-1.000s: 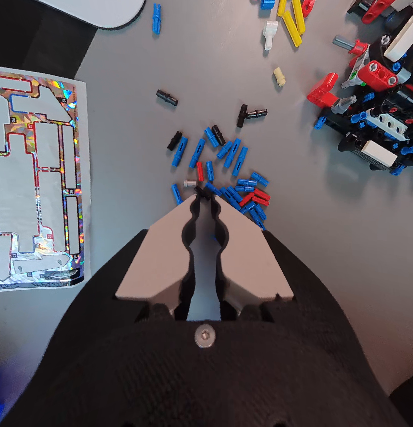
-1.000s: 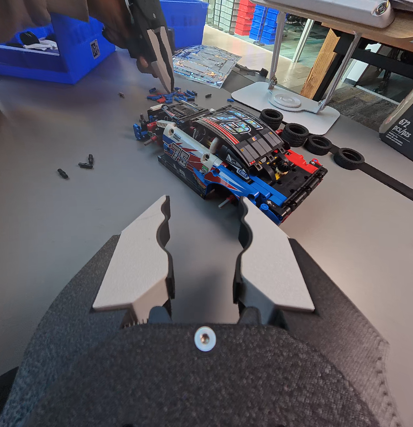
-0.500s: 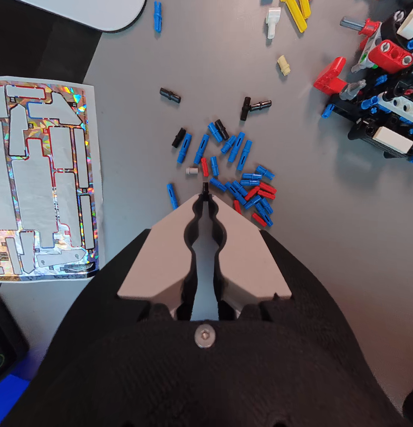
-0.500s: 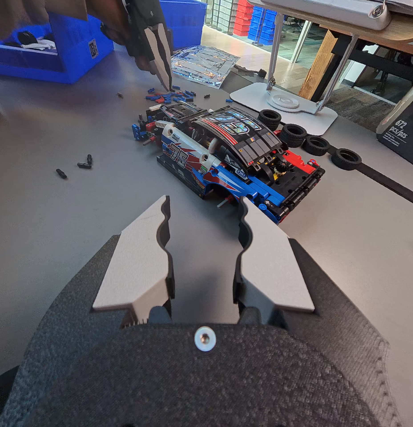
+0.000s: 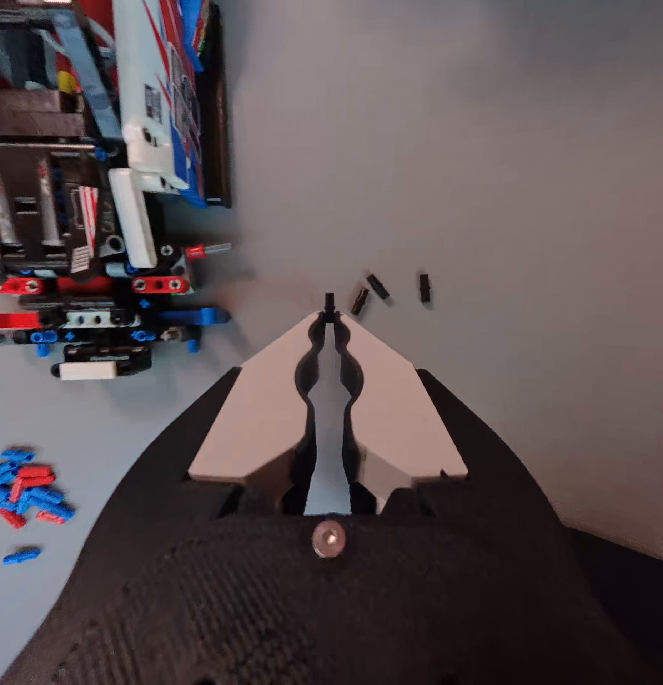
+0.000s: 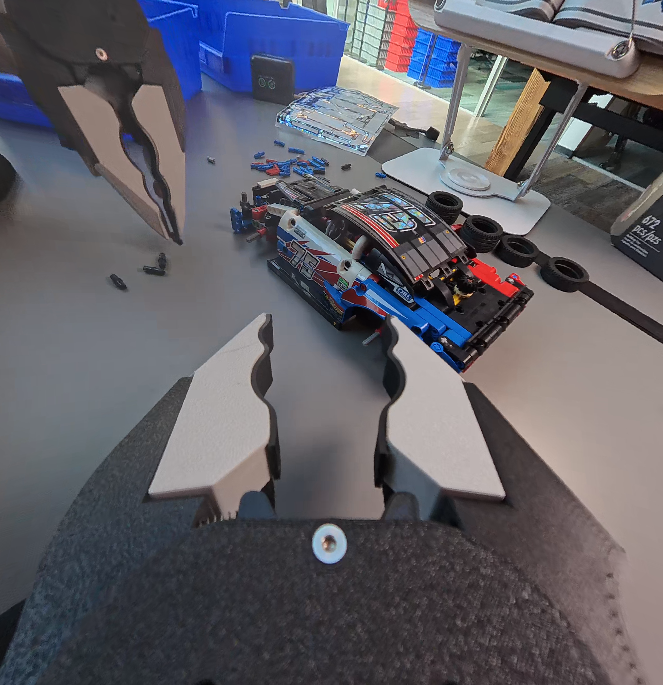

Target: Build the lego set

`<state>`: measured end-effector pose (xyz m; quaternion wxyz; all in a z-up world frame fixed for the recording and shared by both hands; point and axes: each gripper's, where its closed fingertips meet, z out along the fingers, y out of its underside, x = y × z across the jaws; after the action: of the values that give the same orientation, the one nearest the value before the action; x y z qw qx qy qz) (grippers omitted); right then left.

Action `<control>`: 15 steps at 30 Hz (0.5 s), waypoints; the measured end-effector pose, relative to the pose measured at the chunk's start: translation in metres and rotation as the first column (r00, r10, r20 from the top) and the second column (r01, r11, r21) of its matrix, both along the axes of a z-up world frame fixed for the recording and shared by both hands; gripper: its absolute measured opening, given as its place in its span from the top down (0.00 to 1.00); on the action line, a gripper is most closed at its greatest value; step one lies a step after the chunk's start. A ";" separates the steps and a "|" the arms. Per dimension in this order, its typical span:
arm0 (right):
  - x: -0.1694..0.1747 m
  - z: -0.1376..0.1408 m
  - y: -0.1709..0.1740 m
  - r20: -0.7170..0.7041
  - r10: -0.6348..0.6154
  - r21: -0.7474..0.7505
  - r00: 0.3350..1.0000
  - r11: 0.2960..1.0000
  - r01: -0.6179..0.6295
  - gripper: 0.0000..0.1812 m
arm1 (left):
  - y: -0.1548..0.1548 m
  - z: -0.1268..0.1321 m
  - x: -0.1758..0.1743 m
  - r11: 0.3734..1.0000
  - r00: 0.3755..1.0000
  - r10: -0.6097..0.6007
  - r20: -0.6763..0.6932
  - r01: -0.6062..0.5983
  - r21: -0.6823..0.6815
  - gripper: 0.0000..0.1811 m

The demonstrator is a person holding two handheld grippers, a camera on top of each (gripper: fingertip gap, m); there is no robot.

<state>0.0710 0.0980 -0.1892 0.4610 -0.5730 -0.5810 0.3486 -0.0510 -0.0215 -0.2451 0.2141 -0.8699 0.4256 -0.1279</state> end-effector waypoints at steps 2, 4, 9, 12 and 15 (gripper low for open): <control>0.001 0.002 0.001 -0.010 -0.008 -0.002 1.000 1.000 0.008 0.68 | -0.002 -0.007 0.008 1.000 1.000 -0.006 0.008 0.006 -0.004 0.99; 0.002 0.004 0.002 -0.016 -0.013 -0.002 1.000 1.000 0.013 0.68 | -0.004 -0.011 0.010 1.000 1.000 -0.017 -0.004 0.017 -0.004 0.99; 0.003 0.003 0.003 -0.012 -0.016 0.000 1.000 1.000 0.016 0.68 | -0.008 -0.012 0.017 0.999 0.999 -0.031 0.023 0.032 -0.015 0.98; 0.002 0.001 0.003 -0.005 -0.012 -0.003 1.000 1.000 0.012 0.68 | -0.011 -0.012 0.021 0.999 0.998 -0.032 0.059 0.034 -0.026 0.98; 0.002 -0.001 0.003 0.001 -0.011 -0.006 1.000 1.000 0.011 0.68 | -0.011 -0.006 0.023 0.999 0.995 -0.030 0.092 0.033 -0.024 0.94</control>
<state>0.0729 0.1009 -0.1906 0.4609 -0.5778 -0.5769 0.3478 -0.0283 -0.0320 -0.2514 0.2200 -0.8589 0.4274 -0.1764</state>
